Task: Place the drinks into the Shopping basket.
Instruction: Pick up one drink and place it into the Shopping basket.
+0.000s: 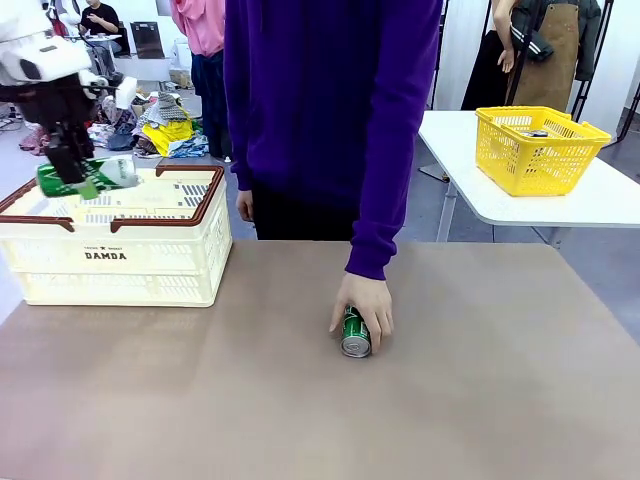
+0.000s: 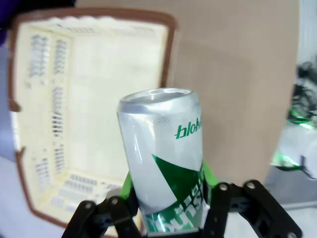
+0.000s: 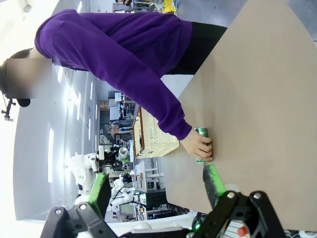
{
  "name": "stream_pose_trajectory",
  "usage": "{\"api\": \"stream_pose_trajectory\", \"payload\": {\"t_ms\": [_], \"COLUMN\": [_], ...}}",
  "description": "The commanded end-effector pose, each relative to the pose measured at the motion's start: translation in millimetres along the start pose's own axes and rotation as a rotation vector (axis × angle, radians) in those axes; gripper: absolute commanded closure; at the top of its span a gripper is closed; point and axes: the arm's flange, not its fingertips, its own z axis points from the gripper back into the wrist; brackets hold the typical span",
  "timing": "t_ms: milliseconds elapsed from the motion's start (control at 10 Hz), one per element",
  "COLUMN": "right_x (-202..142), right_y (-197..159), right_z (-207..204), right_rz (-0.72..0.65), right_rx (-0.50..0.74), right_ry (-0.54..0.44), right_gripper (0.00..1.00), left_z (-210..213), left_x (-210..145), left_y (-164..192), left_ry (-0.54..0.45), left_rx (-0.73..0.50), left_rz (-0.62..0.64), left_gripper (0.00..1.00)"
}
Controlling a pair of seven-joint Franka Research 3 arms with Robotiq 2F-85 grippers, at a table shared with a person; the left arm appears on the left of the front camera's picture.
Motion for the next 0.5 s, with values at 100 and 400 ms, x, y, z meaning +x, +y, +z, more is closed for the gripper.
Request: {"api": "stream_pose_trajectory", "payload": {"t_ms": [100, 400], "right_x": [2, 2], "right_y": [3, 3], "right_z": [1, 1], "right_rz": [0.011, 0.011], "right_rx": [0.024, 0.024], "right_ry": [-0.007, -0.007], "right_gripper": [0.0, 0.0], "left_z": [-31, -92], "left_x": [11, 13], "left_y": [71, 95], "left_ry": [0.088, 0.077], "left_rx": [0.069, 0.046], "left_rz": [-0.108, -0.176], "left_gripper": [1.0, 1.0]}}
